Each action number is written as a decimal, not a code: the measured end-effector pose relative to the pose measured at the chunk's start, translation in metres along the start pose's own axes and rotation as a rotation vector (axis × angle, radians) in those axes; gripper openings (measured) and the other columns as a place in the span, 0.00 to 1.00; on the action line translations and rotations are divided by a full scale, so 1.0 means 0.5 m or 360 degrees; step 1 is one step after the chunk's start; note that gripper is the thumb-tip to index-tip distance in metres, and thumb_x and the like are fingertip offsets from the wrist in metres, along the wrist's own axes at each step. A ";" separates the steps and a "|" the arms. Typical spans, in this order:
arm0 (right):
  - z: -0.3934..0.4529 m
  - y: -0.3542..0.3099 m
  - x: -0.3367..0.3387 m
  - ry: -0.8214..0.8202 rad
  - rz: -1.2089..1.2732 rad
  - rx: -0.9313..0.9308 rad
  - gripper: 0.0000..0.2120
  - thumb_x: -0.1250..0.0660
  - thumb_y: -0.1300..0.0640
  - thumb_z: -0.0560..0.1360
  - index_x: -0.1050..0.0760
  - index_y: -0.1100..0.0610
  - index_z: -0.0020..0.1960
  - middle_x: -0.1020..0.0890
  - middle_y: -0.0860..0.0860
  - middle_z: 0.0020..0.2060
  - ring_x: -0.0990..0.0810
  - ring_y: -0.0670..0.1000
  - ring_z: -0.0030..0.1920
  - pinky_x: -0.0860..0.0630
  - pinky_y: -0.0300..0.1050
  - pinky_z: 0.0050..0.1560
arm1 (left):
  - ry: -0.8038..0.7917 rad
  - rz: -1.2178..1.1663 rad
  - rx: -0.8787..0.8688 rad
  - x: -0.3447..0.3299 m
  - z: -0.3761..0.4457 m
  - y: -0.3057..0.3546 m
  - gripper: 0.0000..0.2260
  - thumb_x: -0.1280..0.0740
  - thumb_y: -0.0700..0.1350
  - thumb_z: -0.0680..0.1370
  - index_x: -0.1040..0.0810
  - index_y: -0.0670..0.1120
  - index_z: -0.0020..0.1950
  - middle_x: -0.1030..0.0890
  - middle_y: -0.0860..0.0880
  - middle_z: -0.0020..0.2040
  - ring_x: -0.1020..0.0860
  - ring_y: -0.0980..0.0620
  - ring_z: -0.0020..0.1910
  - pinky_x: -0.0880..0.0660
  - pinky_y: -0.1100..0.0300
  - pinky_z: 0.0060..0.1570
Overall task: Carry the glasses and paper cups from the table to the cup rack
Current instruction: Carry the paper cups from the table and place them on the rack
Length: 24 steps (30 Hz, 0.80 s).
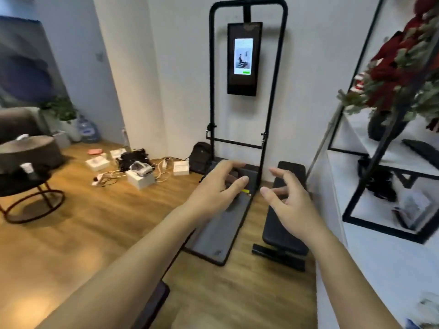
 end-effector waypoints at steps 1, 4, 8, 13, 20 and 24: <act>0.003 -0.032 -0.067 -0.0064 0.0041 0.0031 0.21 0.32 0.45 0.78 0.33 0.36 0.68 0.26 0.38 0.63 0.21 0.39 0.54 0.25 0.34 0.46 | 0.0056 0.0035 0.0027 0.065 -0.034 -0.019 0.16 0.34 0.55 0.82 0.27 0.56 0.69 0.23 0.62 0.60 0.22 0.64 0.56 0.23 0.66 0.52; -0.013 -0.136 -0.273 -0.0269 0.0090 0.0117 0.21 0.33 0.41 0.78 0.34 0.33 0.68 0.27 0.36 0.62 0.22 0.37 0.55 0.25 0.33 0.46 | 0.0197 0.0143 0.0122 0.253 -0.148 -0.074 0.15 0.34 0.53 0.83 0.27 0.54 0.69 0.25 0.63 0.61 0.24 0.68 0.57 0.26 0.73 0.49; -0.070 -0.272 -0.548 -0.0433 0.0175 0.0200 0.21 0.34 0.40 0.78 0.37 0.31 0.68 0.28 0.37 0.63 0.25 0.33 0.55 0.27 0.30 0.42 | 0.0284 0.0361 0.0291 0.497 -0.351 -0.159 0.18 0.36 0.62 0.81 0.29 0.60 0.70 0.27 0.62 0.65 0.24 0.66 0.59 0.22 0.61 0.55; -0.145 -0.444 -0.864 -0.0681 0.0184 0.0321 0.27 0.36 0.34 0.74 0.39 0.34 0.71 0.33 0.40 0.71 0.25 0.39 0.58 0.25 0.36 0.46 | 0.0423 0.0694 0.0512 0.815 -0.601 -0.247 0.21 0.37 0.63 0.80 0.32 0.61 0.72 0.28 0.59 0.68 0.24 0.63 0.60 0.22 0.53 0.57; -0.165 -0.681 -1.186 -0.0774 0.0204 0.0577 0.26 0.35 0.37 0.77 0.40 0.35 0.72 0.33 0.38 0.67 0.25 0.39 0.57 0.25 0.34 0.43 | 0.0722 0.0718 0.0696 1.128 -0.779 -0.325 0.22 0.33 0.56 0.81 0.30 0.54 0.75 0.26 0.52 0.69 0.22 0.54 0.62 0.21 0.49 0.58; -0.159 -0.731 -1.359 -0.0876 0.0142 0.0630 0.27 0.35 0.39 0.77 0.41 0.36 0.73 0.34 0.40 0.70 0.26 0.42 0.60 0.25 0.36 0.45 | 0.0889 0.0563 0.0751 1.242 -0.849 -0.419 0.20 0.33 0.55 0.82 0.33 0.59 0.73 0.28 0.57 0.70 0.22 0.62 0.58 0.23 0.62 0.51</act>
Point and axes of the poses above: each hand's wrist, its own z-axis towards the middle knuckle, its own x-axis out of the back of the hand, y = z × x, the point moved 10 cm from there along z, towards the middle knuckle
